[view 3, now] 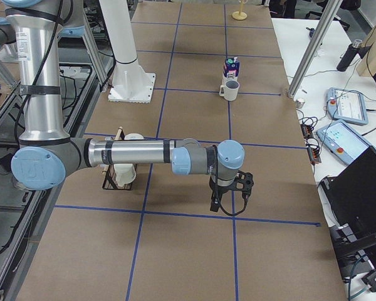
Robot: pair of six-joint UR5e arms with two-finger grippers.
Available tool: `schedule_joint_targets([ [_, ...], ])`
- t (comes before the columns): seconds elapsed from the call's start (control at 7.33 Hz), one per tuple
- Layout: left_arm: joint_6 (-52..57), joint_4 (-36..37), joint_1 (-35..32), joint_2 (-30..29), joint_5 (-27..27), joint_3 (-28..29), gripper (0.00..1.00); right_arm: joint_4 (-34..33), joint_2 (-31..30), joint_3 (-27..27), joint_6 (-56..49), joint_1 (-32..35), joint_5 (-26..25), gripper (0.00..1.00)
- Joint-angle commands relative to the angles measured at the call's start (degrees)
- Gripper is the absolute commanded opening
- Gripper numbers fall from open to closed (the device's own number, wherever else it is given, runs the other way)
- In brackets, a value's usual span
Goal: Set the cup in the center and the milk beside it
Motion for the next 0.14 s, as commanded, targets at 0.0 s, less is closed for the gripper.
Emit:
schedule_joint_targets([
  [0.0,0.0,-0.01,0.0,0.07,0.0,-0.04,0.99,0.0,-0.14,0.06,0.0,0.0,0.1,1.0],
])
